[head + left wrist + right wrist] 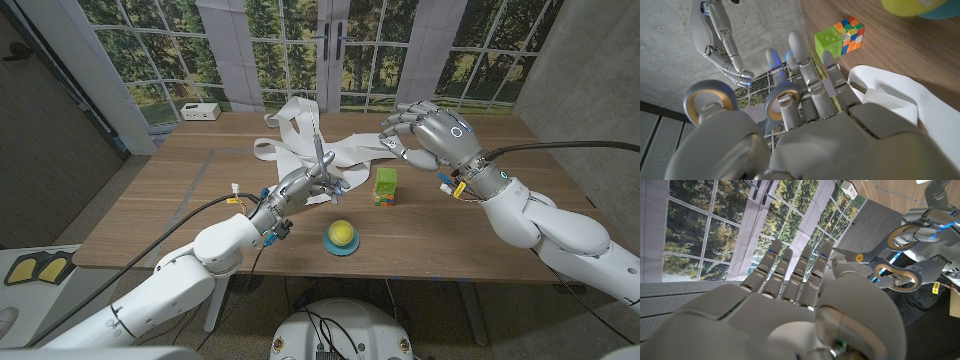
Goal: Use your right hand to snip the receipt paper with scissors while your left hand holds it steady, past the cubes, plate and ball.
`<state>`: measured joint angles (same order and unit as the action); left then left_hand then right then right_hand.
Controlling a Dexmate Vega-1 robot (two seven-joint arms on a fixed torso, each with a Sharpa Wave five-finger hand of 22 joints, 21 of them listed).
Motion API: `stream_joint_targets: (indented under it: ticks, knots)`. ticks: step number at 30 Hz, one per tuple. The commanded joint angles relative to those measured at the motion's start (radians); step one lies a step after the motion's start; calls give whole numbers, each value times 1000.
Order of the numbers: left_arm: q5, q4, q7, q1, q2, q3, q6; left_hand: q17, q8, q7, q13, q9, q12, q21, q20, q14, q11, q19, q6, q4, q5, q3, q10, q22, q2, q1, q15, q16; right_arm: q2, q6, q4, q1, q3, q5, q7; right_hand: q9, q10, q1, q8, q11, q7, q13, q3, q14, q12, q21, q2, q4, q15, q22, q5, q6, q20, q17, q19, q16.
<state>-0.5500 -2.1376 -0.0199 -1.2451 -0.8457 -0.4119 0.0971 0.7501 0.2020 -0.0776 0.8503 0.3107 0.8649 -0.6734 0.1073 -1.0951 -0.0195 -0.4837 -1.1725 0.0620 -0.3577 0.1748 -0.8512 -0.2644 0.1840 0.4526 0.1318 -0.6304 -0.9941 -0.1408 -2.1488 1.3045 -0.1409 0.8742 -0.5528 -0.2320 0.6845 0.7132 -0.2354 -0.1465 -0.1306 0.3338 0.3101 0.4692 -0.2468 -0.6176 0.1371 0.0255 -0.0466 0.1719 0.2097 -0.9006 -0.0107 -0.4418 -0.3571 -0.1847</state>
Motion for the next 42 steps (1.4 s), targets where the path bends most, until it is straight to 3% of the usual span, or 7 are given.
stream_joint_targets:
  ticks: [1,6,19,24,29,37,42]
  knots:
    - [-19,-9,29,12,-32,6,-26,2,1,-98,6,2,-4,3,-1,8,30,-7,66,66,-17,186,-32,2,7,-34,-9,-3,-1,1,-6,5,11,-2,16,-3,13,-2,-9,1,-1,1,8,-8,4,2,0,2,-169,1,1,-9,0,2,4,4]
    - [-18,-2,46,25,-35,2,-21,11,-4,-113,11,-2,-13,15,12,32,13,3,90,73,-34,194,-10,9,13,-75,-26,-5,-3,3,-11,12,24,-4,24,-3,16,-5,-10,1,1,0,10,-11,6,5,0,2,-167,1,0,-13,-1,9,4,3]
    - [-29,-17,25,28,-37,7,-44,-5,-3,-114,11,-10,-22,28,18,36,12,9,104,77,-55,194,-2,19,13,-132,-30,-2,3,-2,-6,16,35,-9,30,-2,22,-13,-10,1,2,-4,13,-15,8,12,-1,3,-165,0,-1,-18,1,23,3,1]
    - [-19,-30,34,31,-63,12,-61,-10,0,-113,12,-15,-25,32,18,39,9,5,101,74,-65,193,0,23,13,-149,-29,-3,6,-3,-3,16,34,-7,29,-1,31,-17,-13,-2,3,-6,16,-17,8,17,0,4,-166,0,-1,-28,5,30,7,-1]
    - [0,-42,62,42,-96,11,-73,-38,-15,-119,-10,-35,-69,55,22,96,-8,39,170,65,-91,192,49,32,14,-183,-55,25,7,-1,-4,17,34,-6,33,0,42,-19,-17,-5,3,-8,17,-18,6,21,0,7,-166,0,-1,-39,7,35,9,-3]
    - [6,-54,62,29,-115,22,-70,-73,-30,-131,-46,-66,-120,85,34,149,-23,75,317,53,-126,191,87,43,13,-225,-65,58,8,5,-12,23,39,-4,42,0,49,-21,-20,-5,5,-9,19,-19,6,24,0,9,-165,0,-2,-50,8,40,8,-5]
    - [-8,-47,72,24,-118,26,-66,-75,-28,-135,-47,-75,-130,91,39,160,-30,79,354,49,-136,190,104,46,12,-235,-70,62,8,3,-13,22,39,-3,43,1,53,-22,-21,-5,6,-10,19,-21,6,26,0,10,-165,0,-2,-54,8,42,8,-5]
